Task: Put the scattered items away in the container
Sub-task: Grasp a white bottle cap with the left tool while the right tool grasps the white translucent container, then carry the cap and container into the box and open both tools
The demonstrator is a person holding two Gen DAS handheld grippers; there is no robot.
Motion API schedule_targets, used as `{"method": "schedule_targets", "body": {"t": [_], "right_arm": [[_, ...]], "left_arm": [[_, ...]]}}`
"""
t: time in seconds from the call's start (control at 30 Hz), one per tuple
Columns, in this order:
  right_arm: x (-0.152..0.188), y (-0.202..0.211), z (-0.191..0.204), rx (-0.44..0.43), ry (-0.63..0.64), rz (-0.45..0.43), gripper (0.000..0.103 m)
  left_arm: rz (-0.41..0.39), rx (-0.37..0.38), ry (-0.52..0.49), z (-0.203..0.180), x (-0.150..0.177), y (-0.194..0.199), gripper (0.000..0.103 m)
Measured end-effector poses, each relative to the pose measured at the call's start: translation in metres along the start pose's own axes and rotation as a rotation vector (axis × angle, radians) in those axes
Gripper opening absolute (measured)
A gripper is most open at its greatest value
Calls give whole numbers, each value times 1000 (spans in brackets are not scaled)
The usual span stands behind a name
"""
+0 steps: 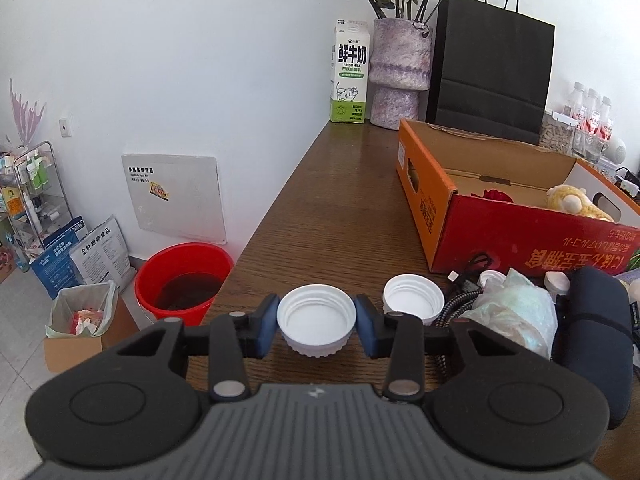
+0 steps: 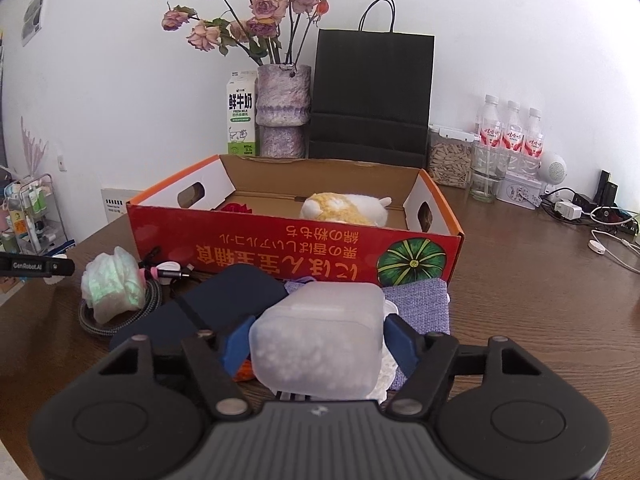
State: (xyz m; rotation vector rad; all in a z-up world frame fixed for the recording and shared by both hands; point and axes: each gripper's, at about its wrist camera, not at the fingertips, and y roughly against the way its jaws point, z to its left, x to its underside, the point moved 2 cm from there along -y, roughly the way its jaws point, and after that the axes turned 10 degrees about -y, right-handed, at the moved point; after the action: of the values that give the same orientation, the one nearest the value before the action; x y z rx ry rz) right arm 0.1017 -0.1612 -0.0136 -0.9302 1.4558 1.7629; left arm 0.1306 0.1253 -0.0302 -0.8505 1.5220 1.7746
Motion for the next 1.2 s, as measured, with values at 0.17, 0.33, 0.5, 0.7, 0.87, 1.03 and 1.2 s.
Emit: {"method": "schedule_targets", "body": {"t": [0.17, 0.33, 0.5, 0.7, 0.87, 1.03, 1.2], "right_arm": [[-3, 9, -3, -13, -5, -25, 68], [-8, 18, -5, -30, -4, -56, 67], [-12, 25, -8, -42, -8, -76, 67], [-20, 32, -11, -54, -3, -112, 66], [-31, 36, -14, -60, 4, -142, 66], [-48, 41, -17, -66, 14, -184, 66], [-77, 37, -18, -78, 31, -234, 66]], "left_arm": [[-22, 13, 4, -8, -5, 8, 41], [-54, 21, -7, -15, -12, 18, 41], [-87, 32, -19, -25, -20, 29, 41], [-139, 60, -34, -40, -36, 40, 41], [-177, 92, -44, -57, -52, 44, 41], [-221, 120, -62, -74, -72, 46, 41], [-244, 148, -50, -86, -95, 37, 41]]}}
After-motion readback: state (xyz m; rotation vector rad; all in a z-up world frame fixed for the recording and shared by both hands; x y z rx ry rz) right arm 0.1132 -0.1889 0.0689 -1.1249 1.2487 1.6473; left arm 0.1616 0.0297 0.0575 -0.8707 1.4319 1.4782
